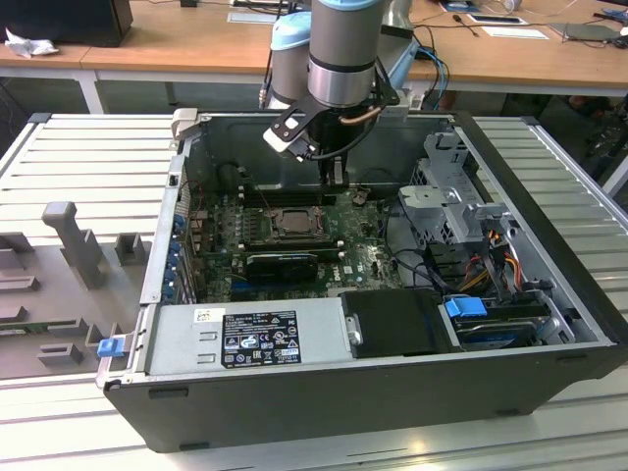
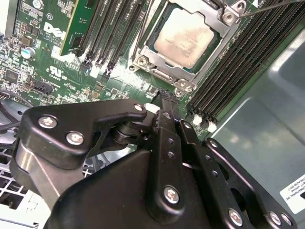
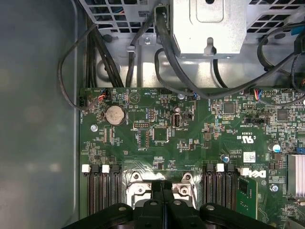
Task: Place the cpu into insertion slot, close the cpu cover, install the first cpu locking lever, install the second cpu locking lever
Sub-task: 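Close the cpu cover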
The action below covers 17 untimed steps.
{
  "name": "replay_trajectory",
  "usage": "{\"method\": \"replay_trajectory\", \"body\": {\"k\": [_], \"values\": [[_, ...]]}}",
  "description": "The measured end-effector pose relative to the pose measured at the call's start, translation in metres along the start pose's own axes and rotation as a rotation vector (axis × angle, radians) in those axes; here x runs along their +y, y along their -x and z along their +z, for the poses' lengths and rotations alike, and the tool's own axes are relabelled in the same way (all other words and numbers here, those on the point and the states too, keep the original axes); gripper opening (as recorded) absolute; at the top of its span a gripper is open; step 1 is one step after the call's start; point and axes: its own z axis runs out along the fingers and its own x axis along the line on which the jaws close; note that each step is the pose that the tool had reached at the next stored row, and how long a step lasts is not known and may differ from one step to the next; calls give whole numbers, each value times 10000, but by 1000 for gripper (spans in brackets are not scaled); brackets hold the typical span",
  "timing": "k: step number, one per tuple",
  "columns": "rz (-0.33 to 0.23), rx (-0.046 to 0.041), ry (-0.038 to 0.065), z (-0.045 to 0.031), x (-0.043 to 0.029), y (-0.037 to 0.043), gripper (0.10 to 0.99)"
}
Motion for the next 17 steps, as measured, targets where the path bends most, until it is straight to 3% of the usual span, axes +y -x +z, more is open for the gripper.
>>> {"method": "replay_trajectory", "body": {"k": [10, 17], "values": [[-2, 2, 0, 13, -64, 0, 106], [-2, 0, -1, 187, -184, 6, 106]]}}
